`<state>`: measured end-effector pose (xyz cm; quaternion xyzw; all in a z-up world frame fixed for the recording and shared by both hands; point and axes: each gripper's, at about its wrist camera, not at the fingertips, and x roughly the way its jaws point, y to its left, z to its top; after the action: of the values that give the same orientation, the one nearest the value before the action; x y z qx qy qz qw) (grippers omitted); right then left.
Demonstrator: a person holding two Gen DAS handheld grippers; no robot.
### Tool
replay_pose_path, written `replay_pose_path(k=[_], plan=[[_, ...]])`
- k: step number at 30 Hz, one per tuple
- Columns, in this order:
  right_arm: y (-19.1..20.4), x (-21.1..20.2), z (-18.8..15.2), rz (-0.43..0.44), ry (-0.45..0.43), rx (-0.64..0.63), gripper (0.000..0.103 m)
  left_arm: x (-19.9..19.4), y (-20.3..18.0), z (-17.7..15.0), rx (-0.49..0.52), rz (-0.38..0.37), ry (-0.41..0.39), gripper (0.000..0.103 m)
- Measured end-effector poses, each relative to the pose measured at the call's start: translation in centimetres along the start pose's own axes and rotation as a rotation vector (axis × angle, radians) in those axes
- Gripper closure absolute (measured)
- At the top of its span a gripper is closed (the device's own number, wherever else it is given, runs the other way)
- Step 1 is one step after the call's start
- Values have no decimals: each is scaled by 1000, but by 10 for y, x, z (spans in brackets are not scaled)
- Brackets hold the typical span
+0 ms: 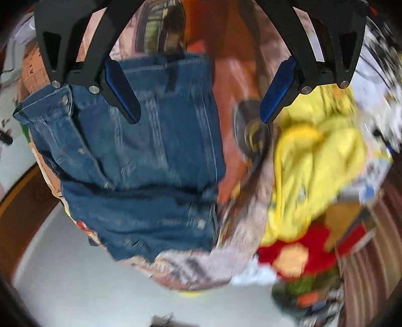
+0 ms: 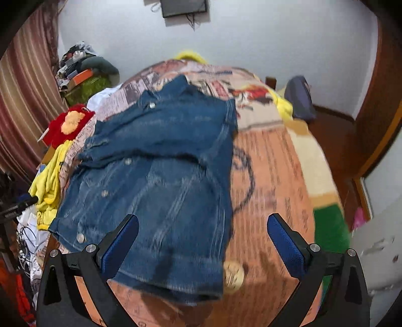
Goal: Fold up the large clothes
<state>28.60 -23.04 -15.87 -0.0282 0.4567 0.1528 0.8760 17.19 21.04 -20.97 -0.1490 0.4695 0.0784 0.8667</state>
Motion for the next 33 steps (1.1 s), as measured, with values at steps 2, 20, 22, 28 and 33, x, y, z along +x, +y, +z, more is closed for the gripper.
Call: replay_pose_path(k=[2, 20, 22, 28, 33], plan=[[-5, 5, -9, 24, 23, 41, 1, 12, 8, -13, -54, -35, 40, 7], [-15, 38, -47, 180, 151, 195, 71, 52, -4, -50, -89, -151, 176, 55], [-16, 37, -45, 185, 140, 198, 76, 49, -2, -47, -74, -120, 164, 70], [-13, 32, -30, 203, 90, 169, 86, 38, 1, -35, -79, -131, 109, 89], [-2, 25, -5, 232, 38, 96, 87, 21, -14, -3, -24, -129, 21, 92]])
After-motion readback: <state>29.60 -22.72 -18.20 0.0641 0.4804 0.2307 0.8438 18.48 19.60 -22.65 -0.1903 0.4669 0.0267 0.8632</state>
